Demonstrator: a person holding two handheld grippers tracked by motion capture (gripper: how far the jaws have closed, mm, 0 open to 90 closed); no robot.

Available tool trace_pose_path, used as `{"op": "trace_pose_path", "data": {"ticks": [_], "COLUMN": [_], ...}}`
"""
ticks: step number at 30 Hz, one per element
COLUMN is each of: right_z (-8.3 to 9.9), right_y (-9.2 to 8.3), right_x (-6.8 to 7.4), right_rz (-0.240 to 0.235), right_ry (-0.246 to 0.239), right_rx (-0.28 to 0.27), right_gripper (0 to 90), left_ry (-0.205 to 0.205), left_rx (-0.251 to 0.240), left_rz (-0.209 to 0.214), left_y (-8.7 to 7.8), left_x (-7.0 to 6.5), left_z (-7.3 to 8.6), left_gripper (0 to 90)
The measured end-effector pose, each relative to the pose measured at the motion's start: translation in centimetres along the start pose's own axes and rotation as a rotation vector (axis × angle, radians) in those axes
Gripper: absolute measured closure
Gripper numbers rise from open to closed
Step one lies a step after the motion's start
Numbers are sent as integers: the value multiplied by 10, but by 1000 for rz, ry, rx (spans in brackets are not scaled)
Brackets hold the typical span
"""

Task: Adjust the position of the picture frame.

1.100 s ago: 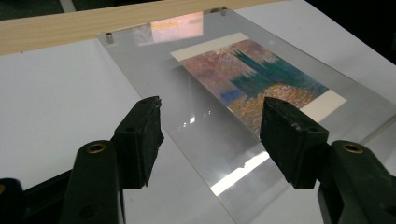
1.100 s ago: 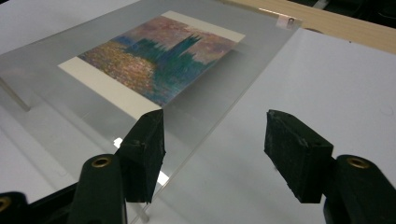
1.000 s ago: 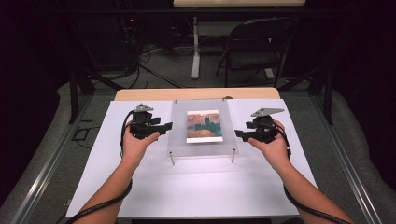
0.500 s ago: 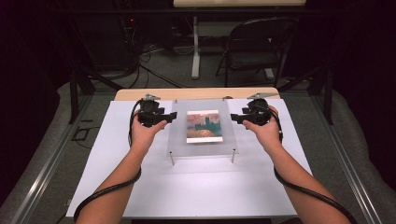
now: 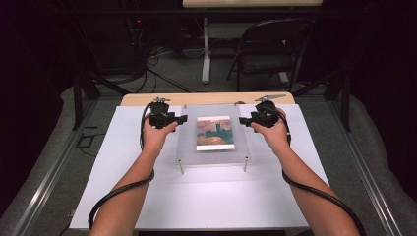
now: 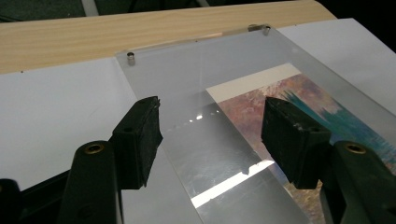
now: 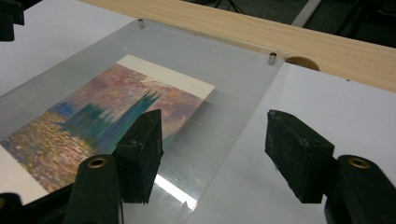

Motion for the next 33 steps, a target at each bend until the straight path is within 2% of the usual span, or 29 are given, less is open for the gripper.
{"op": "trace_pose_path", "data": {"ticks": [7, 11, 14, 20, 23, 33], "right_z": [2, 4, 6, 6, 6, 11], "right_y": [21, 33, 40, 47, 50, 59], "right_x": [-7, -9, -9, -7, -6, -7], "right_rz": [8, -1, 0, -7, -19, -15], "right_ry": [42, 81, 90, 108, 117, 126], "right_rx": [35, 44, 62, 66, 65, 82], "right_gripper": [362, 363, 383, 383, 382, 370], "left_ry": [-12, -30, -45, -64, -73, -102], "left_rx": [35, 52, 51, 64, 68, 72], "left_rz": [-22, -10, -8, 18, 13, 21], "left_y": [19, 27, 33, 43, 46, 51], "left_x": [6, 9, 9, 8, 9, 12], "left_z": [9, 13, 15, 20, 20, 23], "left_gripper": [363, 363, 364, 368, 369, 352]}}
Point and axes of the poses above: each handheld gripper's, and its own axes: y roughly forward along the jaws, z roughly out of its underside, x roughly to its left, the point moved 2 cm from there along y, roughly forward along the jaws, and after that the axes turned 6 degrees about y, right-handed, at the moved point
